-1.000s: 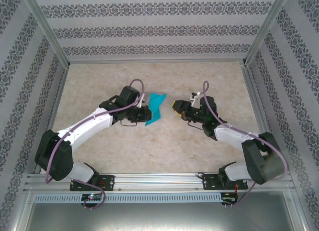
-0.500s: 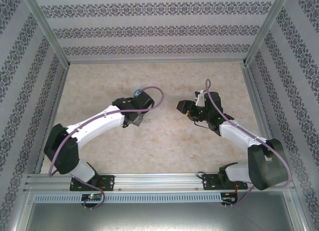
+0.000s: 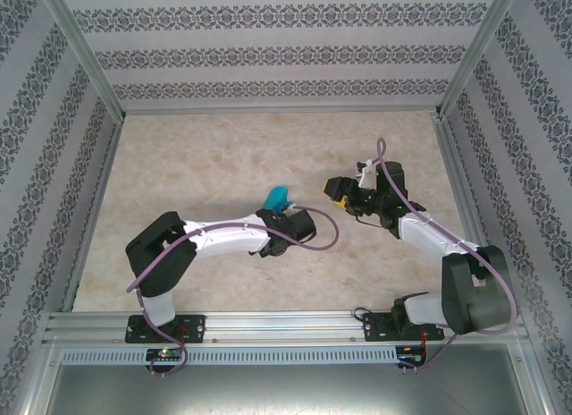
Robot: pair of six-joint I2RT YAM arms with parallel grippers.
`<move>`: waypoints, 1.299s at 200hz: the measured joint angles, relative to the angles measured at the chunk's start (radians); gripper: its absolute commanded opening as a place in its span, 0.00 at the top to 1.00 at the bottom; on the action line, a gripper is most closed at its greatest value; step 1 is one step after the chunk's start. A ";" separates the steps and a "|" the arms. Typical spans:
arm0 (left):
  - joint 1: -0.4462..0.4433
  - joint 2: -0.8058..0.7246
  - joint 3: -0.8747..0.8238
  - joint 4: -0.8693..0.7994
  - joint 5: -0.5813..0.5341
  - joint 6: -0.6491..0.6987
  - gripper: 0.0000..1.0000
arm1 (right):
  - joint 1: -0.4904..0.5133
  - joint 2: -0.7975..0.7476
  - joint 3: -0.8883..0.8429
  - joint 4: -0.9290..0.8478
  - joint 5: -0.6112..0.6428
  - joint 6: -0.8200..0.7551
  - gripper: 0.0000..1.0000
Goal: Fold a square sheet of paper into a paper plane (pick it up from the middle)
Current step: Turn over the paper at the center of the table.
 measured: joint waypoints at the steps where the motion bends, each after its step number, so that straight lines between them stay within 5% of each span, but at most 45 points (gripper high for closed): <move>1: -0.002 0.001 0.000 0.001 0.000 0.001 0.78 | -0.001 0.000 0.000 -0.001 0.000 0.000 0.35; 80: -0.068 0.036 -0.031 0.101 0.118 0.021 0.58 | -0.004 0.002 0.003 -0.026 -0.006 -0.023 0.35; 162: -0.059 -0.020 -0.048 0.164 0.434 -0.008 0.36 | -0.004 0.001 0.001 -0.054 -0.011 -0.026 0.39; 221: 0.022 -0.196 -0.064 0.170 0.658 -0.067 0.37 | 0.046 0.001 -0.001 -0.060 -0.003 -0.024 0.46; 260: 0.159 -0.407 -0.150 0.188 0.780 -0.153 0.41 | 0.145 0.012 0.011 -0.063 0.028 -0.018 0.53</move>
